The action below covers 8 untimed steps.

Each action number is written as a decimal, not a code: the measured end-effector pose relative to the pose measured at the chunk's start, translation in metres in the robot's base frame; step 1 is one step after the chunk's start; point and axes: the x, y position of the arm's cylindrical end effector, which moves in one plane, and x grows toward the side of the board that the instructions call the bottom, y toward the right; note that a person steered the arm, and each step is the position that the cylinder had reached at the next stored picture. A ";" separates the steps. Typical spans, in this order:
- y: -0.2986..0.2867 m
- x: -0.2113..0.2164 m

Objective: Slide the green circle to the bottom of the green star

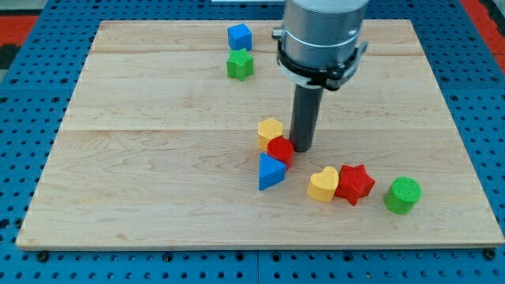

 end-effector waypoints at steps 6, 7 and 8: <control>0.134 0.092; 0.178 0.119; 0.135 0.130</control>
